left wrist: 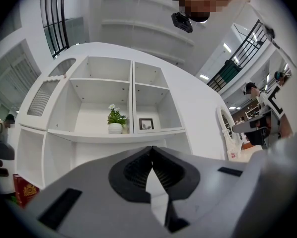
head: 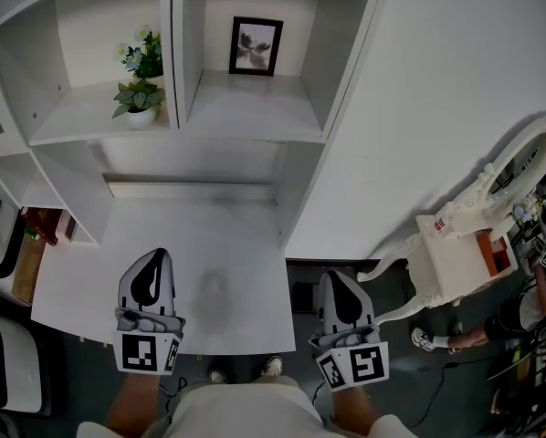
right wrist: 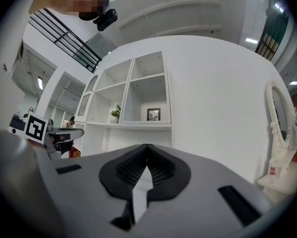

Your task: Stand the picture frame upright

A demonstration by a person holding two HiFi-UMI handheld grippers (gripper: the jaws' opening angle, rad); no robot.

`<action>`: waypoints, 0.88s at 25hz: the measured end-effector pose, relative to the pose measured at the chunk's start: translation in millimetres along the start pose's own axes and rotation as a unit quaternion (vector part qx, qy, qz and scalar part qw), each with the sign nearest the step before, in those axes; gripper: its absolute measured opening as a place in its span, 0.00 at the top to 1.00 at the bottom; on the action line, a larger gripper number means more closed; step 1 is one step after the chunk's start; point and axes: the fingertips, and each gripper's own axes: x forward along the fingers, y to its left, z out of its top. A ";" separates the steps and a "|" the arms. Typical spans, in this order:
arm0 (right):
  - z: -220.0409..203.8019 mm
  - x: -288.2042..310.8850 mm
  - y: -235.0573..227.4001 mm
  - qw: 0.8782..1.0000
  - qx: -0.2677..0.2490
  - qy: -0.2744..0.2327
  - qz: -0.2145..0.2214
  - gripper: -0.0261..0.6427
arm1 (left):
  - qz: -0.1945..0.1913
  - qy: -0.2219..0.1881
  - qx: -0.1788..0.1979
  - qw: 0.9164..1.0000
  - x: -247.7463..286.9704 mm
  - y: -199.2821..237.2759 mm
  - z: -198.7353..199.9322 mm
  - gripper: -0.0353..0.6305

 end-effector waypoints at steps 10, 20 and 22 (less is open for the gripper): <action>-9.7 -12.0 21.0 1.000 -0.001 0.012 -0.010 0.95 | -0.015 0.002 -0.002 1.000 -15.2 4.7 -3.8 0.92; -16.9 -23.6 31.8 1.000 0.002 0.012 -0.022 0.95 | -0.032 0.004 -0.004 0.999 -22.8 3.6 -10.2 0.92; -17.5 -25.1 33.4 1.000 0.003 0.012 -0.023 0.95 | -0.034 0.006 -0.005 0.999 -23.9 3.2 -12.2 0.92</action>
